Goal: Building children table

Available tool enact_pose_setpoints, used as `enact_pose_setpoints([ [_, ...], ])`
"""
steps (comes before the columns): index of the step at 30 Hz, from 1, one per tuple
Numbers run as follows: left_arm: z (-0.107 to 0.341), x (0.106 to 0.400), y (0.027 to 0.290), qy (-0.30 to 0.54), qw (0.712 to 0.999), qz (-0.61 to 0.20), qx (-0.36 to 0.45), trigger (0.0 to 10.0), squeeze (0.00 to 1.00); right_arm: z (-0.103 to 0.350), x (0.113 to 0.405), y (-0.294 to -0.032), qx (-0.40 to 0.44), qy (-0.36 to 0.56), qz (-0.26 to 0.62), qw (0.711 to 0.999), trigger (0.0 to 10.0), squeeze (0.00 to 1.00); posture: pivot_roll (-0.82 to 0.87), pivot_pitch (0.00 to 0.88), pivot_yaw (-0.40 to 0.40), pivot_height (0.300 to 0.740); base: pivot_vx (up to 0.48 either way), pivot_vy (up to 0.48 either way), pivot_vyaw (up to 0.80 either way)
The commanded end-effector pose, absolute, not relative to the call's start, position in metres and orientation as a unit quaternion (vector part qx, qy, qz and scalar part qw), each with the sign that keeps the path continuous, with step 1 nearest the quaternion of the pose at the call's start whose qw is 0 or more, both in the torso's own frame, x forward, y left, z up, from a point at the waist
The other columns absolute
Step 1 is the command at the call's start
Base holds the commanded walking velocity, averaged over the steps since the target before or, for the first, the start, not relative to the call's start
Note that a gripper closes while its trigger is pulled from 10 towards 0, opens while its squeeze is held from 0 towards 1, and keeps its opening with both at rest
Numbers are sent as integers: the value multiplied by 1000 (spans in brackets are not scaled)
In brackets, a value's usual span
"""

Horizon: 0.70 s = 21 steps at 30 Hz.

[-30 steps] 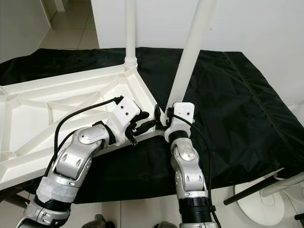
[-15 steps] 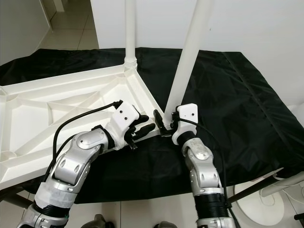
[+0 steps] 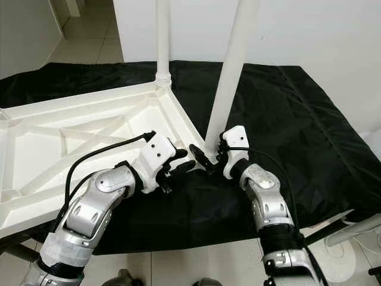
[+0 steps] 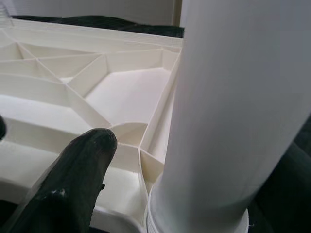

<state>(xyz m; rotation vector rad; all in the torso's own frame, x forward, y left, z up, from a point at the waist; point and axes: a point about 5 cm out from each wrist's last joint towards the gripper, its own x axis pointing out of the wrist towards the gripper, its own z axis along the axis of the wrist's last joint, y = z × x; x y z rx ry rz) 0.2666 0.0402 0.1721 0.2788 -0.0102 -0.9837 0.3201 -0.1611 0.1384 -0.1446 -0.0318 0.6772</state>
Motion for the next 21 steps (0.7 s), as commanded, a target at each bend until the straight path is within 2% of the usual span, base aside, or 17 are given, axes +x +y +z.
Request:
enact_pose_setpoints([
  [1, 170, 262, 37, 0, 861, -490, 133, 10000, 0, 134, 323, -161, -83, -5, 352, 932, 1569, 0, -69, 0, -4, 740, 0, 0, 0],
  [2, 170, 262, 37, 0, 861, -490, 133, 10000, 0, 134, 323, -161, -83, -5, 352, 932, 1569, 0, -69, 0, -4, 740, 0, 0, 0],
  [3, 170, 261, 37, -1, 861, -491, 134, 10000, 0, 134, 324, -163, -84, -2, 351, 933, 0, 0, -66, 0, -8, 740, 0, 0, 0],
  [13, 170, 258, 37, 0, 861, -491, 132, 10000, 0, 125, 323, -170, -72, 11, 351, 934, 0, 0, -87, 0, -10, 740, 0, 0, 0],
  [14, 170, 257, 37, 1, 860, -492, 132, 10000, 0, 125, 322, -170, -70, 12, 347, 935, 4980, 0, -90, 5, -9, 740, 0, 0, 0],
  [15, 170, 257, 37, 1, 860, -492, 132, 10000, 0, 125, 322, -170, -70, 12, 347, 935, 4980, 0, -90, 5, -9, 740, 0, 0, 0],
  [16, 170, 257, 37, 2, 860, -493, 133, 10000, 0, 124, 322, -170, -67, 12, 346, 936, 10000, 0, -90, 5, -9, 740, 0, 0, 0],
  [21, 170, 257, 37, 3, 860, -493, 133, 10000, 0, 122, 320, -169, -55, 10, 339, 939, 10000, 0, -94, 11, -4, 740, 0, 0, 0],
])
